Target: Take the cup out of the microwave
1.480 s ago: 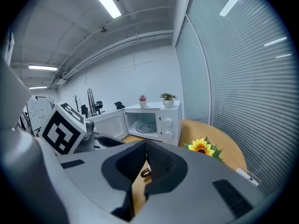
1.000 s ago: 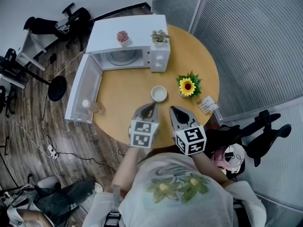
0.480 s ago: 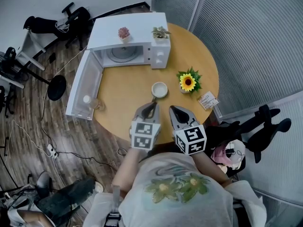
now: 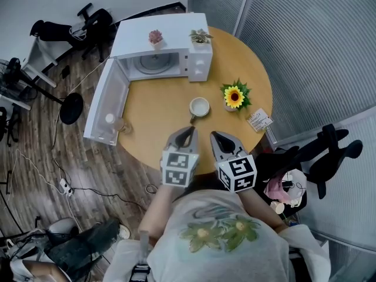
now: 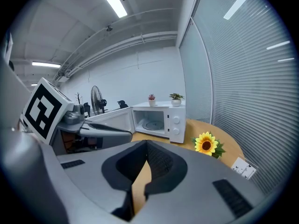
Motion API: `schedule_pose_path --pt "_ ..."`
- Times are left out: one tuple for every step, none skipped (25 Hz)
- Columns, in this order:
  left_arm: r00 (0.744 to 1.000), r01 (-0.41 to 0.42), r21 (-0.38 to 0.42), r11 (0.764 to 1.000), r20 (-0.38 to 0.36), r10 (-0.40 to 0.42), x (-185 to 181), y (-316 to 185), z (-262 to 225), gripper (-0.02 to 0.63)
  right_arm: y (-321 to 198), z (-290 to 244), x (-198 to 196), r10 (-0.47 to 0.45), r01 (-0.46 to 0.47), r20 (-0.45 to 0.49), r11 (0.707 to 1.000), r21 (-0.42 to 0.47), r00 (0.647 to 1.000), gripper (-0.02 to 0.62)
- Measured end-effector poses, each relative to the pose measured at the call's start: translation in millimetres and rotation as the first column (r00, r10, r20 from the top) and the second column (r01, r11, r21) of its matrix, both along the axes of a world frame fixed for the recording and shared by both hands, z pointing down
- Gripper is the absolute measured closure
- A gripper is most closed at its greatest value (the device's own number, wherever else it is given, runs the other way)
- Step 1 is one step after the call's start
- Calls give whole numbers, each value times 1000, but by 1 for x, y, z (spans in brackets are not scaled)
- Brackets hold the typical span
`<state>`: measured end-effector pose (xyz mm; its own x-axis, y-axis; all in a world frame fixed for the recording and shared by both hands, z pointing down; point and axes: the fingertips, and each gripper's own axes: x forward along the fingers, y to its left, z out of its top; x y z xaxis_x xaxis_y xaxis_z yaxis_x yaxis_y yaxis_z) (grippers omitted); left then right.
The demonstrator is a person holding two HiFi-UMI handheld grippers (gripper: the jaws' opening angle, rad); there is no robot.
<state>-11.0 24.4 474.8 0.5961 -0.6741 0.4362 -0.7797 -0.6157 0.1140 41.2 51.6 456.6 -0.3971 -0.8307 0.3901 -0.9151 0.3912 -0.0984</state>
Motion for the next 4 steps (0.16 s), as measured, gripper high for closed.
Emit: schedule_pose_path --pt "1000 -1 -3 1000 -1 1 -1 2 0 601 1 0 -1 -1 1 0 1000 -1 1000 578" --pt "1000 -2 -4 1000 -2 2 -2 3 0 601 2 1 -2 -3 3 0 1000 -1 1000 578" --pt "1000 -2 -3 1000 -1 2 -3 4 0 601 3 1 -3 -5 5 0 1000 -2 1000 578" --pt "1000 -3 -2 1000 -1 3 -4 5 0 601 4 1 -4 -7 7 0 1000 -2 1000 578"
